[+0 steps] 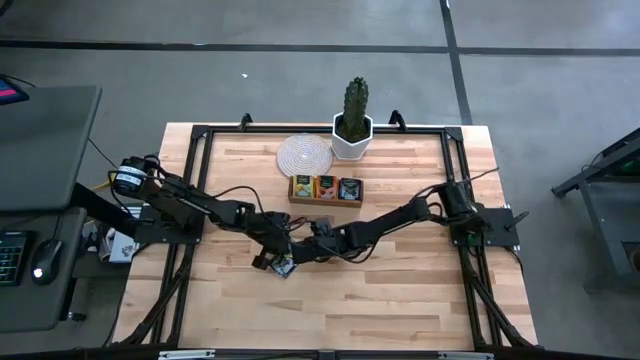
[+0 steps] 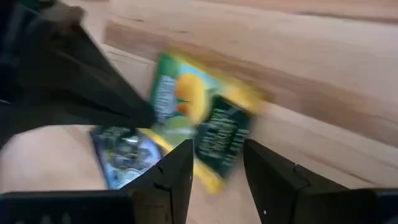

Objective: Pick & Place Tea
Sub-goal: Put the yellow tea bag into the left section of the wooden organizer

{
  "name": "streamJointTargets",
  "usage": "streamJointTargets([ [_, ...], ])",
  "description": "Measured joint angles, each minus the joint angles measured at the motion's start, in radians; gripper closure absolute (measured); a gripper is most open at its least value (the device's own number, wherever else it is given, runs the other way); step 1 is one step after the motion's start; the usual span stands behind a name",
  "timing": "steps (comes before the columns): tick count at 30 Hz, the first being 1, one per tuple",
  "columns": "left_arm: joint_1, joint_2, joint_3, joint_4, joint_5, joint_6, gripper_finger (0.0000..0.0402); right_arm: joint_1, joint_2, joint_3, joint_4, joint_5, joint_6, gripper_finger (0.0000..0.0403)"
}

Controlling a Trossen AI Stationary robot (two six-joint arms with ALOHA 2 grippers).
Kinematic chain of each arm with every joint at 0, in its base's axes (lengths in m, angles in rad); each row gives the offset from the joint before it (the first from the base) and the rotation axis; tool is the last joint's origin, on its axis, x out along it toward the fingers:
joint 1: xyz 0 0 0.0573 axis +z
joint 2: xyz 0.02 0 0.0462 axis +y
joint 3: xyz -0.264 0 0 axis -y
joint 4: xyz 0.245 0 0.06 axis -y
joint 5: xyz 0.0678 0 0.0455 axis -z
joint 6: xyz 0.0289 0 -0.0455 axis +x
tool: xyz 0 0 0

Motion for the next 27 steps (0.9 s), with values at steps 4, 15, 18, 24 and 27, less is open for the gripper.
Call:
streamJointTargets([
  [4,0.0,0.0,-0.001,0.001,0.012,-0.001,0.0401,-0.001,0.035,0.0,0.128,0.003,0.0,0.0265],
  [15,0.0,0.002,-0.001,0.002,0.039,-0.003,0.0401,-0.001,0.043,0.0,0.127,0.019,-0.01,0.0322],
  [18,0.0,0.002,-0.001,0.001,0.044,-0.003,0.0401,-0.001,0.045,-0.001,0.125,0.018,-0.026,0.0373],
  [24,0.0,0.002,-0.001,-0.007,0.053,-0.008,0.0401,-0.001,0.046,-0.002,0.125,0.014,-0.044,0.0392],
  [27,0.001,-0.015,0.0,-0.017,0.066,-0.008,0.0401,0.0,0.046,-0.002,0.123,0.014,-0.057,0.0399],
])
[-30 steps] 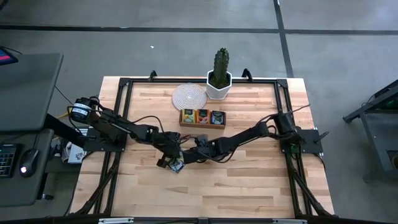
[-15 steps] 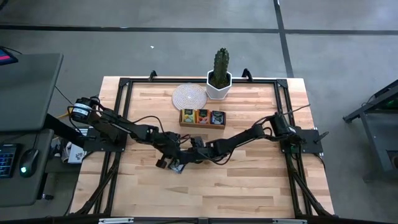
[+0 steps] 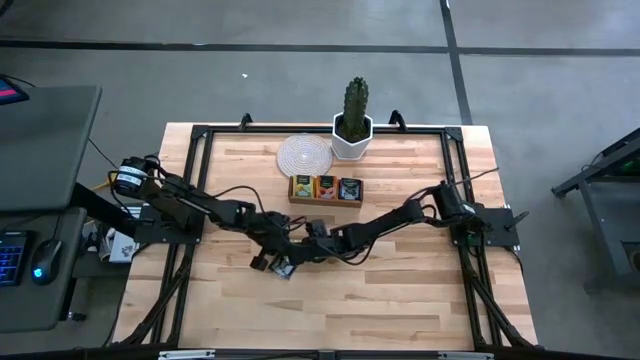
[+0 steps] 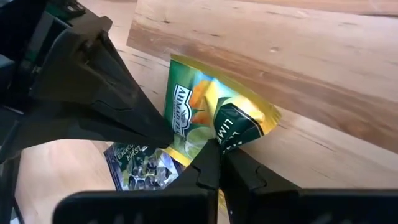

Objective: Pick & Place Tea
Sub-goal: Put the yellow tea bag into the left section of the wooden organizer

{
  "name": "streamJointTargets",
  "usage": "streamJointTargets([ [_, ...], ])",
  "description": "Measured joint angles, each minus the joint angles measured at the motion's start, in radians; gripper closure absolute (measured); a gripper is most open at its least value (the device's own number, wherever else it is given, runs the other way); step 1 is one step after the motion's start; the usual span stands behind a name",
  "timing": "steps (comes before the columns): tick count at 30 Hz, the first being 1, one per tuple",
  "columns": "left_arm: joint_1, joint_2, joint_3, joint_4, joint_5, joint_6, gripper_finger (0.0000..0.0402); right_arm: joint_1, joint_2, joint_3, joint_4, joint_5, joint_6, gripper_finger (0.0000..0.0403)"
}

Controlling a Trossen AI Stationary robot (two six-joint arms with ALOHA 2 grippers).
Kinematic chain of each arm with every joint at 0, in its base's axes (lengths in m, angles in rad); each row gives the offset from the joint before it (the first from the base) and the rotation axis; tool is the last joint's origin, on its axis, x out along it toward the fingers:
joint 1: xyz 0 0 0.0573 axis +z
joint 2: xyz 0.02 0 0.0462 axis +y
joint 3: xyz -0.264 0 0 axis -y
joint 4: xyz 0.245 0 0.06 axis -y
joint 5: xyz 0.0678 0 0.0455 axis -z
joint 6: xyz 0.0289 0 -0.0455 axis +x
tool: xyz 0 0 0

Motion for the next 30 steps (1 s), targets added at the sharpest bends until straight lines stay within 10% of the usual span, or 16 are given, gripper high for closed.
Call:
streamJointTargets([
  [20,-0.001,-0.503,-0.003,-0.458,-0.085,0.008,0.04,0.013,-0.015,0.021,-0.048,0.012,-0.095,0.0402],
  [30,-0.001,-0.674,-0.002,-0.507,-0.188,-0.043,0.04,0.006,-0.062,0.26,-0.473,-0.003,-0.456,0.0403],
])
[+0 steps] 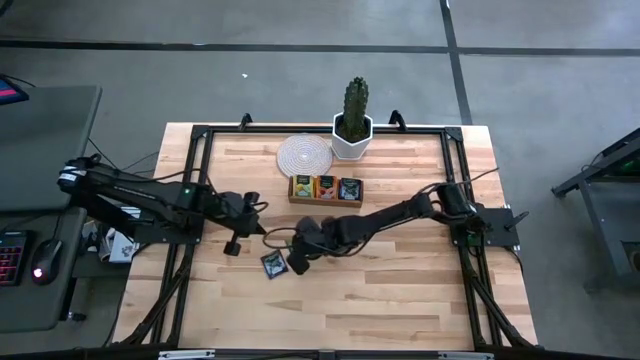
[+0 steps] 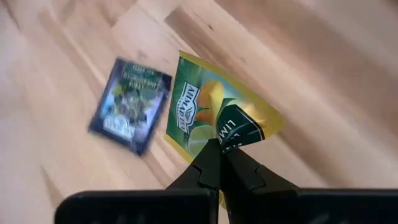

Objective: Pick & Place Tea
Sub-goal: Put the yellow tea bag into the left section of the wooden organizer

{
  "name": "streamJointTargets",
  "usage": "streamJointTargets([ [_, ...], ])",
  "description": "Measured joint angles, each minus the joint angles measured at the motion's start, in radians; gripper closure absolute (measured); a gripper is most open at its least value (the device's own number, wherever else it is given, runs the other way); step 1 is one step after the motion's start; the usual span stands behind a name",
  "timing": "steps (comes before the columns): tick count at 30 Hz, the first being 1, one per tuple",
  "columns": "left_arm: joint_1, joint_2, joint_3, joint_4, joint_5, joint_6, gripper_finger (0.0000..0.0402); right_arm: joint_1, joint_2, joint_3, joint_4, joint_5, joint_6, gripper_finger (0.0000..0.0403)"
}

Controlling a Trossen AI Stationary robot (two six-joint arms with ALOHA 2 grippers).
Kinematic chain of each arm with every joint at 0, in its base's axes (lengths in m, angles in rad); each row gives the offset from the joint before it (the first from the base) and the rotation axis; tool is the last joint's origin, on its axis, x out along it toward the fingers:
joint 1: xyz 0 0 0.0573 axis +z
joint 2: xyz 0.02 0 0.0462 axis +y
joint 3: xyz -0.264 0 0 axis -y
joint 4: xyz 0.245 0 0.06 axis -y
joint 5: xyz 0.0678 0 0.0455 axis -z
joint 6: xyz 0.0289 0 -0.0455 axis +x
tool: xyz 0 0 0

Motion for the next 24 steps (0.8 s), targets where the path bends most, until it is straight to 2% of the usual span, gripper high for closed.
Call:
streamJointTargets([
  [5,0.0,-0.007,0.0,0.029,0.011,-0.046,0.04,0.0,0.0,0.201,-0.256,0.024,-0.321,0.0403],
  [9,0.0,-0.007,0.0,0.154,0.083,-0.081,0.04,0.003,-0.002,0.325,-0.422,0.087,-0.552,0.0403],
  [12,0.0,-0.003,0.0,0.28,0.094,-0.136,0.04,0.002,-0.002,0.389,-0.524,0.127,-0.658,0.0402],
  [15,0.0,-0.003,0.0,0.352,0.036,-0.213,0.0394,0.002,-0.004,0.422,-0.581,0.146,-0.725,0.0402],
  [19,0.001,-0.003,0.0,0.384,-0.045,-0.269,0.0356,0.002,-0.004,0.442,-0.638,0.15,-0.775,0.0402],
  [24,0.001,0.011,0.0,0.412,-0.086,-0.318,0.027,0.017,-0.003,0.442,-0.637,0.158,-0.838,0.0402],
])
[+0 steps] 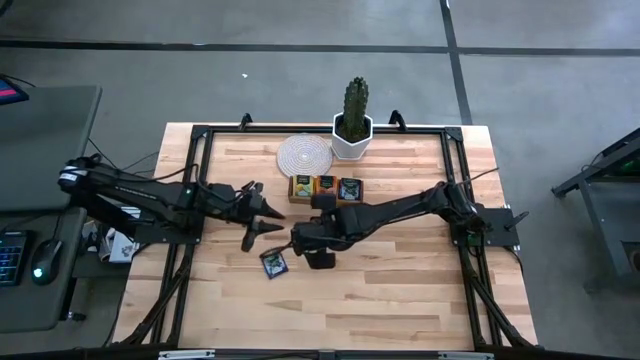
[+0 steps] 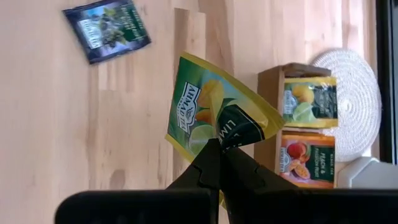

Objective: Pick & Place Tea
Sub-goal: Put the yellow tea bag into the left section of the wooden organizer

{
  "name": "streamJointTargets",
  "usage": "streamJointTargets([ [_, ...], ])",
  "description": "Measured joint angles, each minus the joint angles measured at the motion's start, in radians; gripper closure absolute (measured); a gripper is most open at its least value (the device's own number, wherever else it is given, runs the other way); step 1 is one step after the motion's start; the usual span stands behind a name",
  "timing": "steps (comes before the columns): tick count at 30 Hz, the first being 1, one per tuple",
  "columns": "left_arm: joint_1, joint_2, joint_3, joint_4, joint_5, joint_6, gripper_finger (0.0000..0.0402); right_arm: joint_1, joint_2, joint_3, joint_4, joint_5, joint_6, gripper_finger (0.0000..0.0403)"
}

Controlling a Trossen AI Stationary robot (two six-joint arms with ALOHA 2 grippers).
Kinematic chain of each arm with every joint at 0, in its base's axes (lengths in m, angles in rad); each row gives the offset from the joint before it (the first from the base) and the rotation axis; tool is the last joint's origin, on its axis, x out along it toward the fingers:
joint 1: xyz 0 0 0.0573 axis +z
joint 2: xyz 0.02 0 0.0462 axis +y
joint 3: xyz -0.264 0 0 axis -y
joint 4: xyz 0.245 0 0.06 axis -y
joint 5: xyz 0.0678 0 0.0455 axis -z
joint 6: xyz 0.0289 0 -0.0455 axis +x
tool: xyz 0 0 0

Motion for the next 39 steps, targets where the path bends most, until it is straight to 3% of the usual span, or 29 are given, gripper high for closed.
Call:
streamJointTargets([
  [6,0.0,0.056,0.002,0.094,-0.001,-0.058,0.0177,0.008,0.0,0.0,0.013,0.001,-0.045,0.0402],
  [12,0.0,0.142,0.026,0.15,-0.017,-0.097,0.0148,0.01,0.0,0.0,0.051,0.008,-0.09,0.0402],
  [25,0.0,0.242,0.107,0.151,0.003,-0.104,0.0149,0.009,0.0,0.0,0.076,0.015,-0.115,0.0402],
  [39,0.0,0.242,0.118,0.125,0.015,-0.111,0.0248,0.009,0.0,0.0,0.084,0.019,-0.115,0.0403],
])
